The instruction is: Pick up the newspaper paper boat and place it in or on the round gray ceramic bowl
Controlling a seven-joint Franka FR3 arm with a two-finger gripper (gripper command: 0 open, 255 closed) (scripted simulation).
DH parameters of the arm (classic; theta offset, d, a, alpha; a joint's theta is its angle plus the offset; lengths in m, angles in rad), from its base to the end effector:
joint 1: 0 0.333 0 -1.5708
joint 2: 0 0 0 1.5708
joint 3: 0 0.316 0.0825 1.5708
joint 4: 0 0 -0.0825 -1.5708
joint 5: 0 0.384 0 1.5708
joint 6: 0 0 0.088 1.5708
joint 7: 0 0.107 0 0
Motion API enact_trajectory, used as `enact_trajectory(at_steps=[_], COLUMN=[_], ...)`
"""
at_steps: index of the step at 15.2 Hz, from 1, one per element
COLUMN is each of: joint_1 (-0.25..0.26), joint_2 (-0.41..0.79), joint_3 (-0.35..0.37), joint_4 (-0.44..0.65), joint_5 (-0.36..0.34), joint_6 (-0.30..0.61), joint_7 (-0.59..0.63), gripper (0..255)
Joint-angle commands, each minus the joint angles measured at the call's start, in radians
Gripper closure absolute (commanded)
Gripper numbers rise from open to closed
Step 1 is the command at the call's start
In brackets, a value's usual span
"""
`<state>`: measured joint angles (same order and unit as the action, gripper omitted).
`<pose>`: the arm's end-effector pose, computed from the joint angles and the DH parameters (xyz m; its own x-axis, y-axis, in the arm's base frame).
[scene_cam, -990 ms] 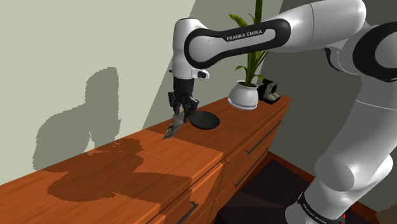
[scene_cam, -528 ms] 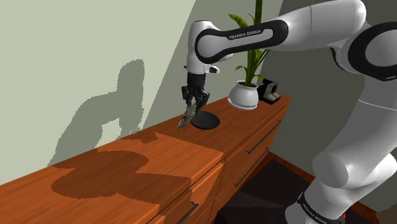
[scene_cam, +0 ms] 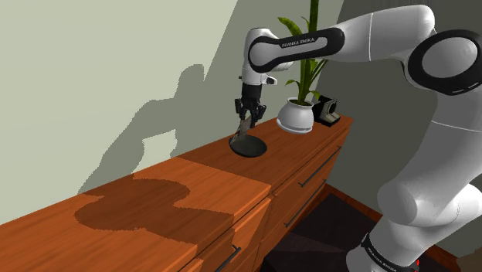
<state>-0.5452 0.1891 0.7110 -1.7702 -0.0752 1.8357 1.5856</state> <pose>0.5920 0.0707 0.4672 0.1665 -0.9847 -0.0510 -0.9824 -0.1701 0.0769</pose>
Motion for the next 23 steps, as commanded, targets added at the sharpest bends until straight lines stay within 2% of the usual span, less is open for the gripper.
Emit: enact_trajectory(at_steps=[1, 4, 17, 23], joint_1=[-0.019, -0.036, -0.028, -0.028], joint_2=[0.029, 0.059, 0.112, 0.112], joint_3=[-0.020, -0.039, -0.054, -0.054], joint_4=[0.038, 0.076, -0.046, -0.046], joint_5=[-0.019, -0.038, -0.076, -0.076], joint_6=[-0.015, -0.029, 0.134, 0.134], joint_7=[-0.037, -0.072, -0.051, -0.051], gripper=[255, 255, 255, 255])
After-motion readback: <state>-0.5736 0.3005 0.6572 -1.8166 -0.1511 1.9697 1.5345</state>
